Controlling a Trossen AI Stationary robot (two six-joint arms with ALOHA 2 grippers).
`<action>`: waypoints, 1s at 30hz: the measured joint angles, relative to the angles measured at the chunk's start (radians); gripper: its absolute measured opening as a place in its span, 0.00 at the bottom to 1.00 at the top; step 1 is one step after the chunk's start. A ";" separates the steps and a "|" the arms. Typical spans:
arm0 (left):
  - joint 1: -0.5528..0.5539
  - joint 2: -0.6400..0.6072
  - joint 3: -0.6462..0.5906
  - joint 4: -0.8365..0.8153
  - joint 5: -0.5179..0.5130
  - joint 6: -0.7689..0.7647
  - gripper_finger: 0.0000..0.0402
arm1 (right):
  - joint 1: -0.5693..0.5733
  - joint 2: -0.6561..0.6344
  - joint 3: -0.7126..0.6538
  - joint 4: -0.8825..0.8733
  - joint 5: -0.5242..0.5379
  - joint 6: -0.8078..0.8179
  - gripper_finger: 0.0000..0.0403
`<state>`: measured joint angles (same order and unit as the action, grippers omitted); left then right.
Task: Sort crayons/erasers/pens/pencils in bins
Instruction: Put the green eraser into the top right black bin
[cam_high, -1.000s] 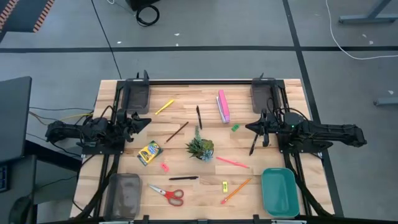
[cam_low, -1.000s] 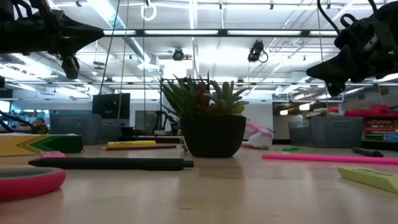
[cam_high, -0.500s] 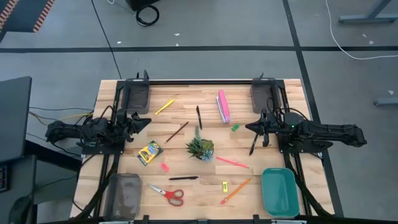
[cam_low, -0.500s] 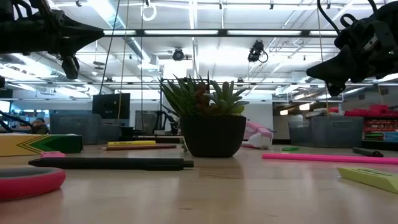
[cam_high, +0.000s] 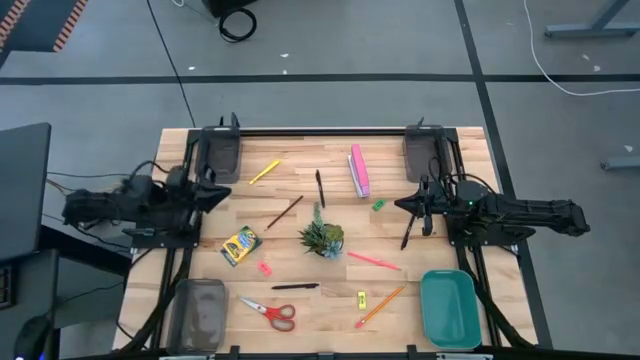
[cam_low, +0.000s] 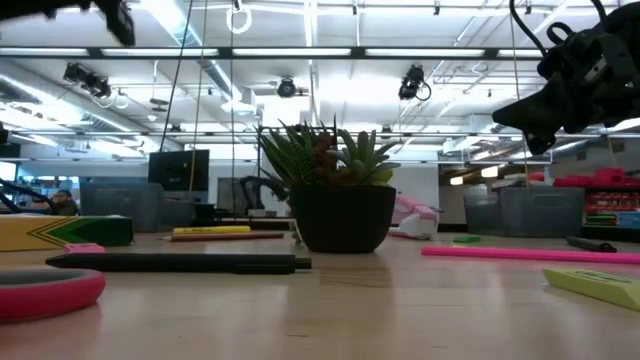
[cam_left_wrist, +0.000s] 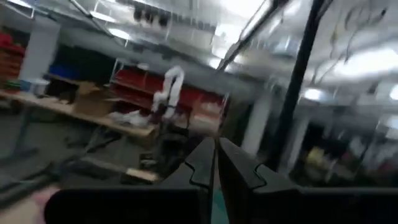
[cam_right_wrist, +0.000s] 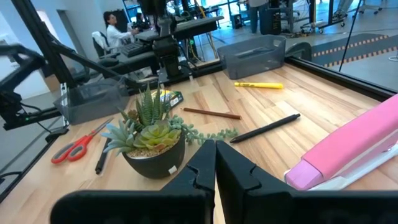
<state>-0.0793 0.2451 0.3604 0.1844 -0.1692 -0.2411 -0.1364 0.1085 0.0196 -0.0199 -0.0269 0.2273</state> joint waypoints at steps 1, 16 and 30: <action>0.001 0.050 0.062 -0.084 -0.028 0.005 0.08 | 0.000 0.000 0.000 0.000 0.000 0.000 0.05; 0.025 0.653 0.582 -0.258 -0.099 -0.349 0.07 | 0.000 0.002 0.000 0.001 0.000 -0.020 0.05; 0.025 0.779 0.664 -0.131 -0.099 -0.561 0.09 | -0.021 0.033 0.104 0.132 0.031 0.199 0.05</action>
<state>-0.0544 1.0245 1.0248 0.0539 -0.2678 -0.8019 -0.1569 0.1412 0.1234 0.1121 0.0044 0.4267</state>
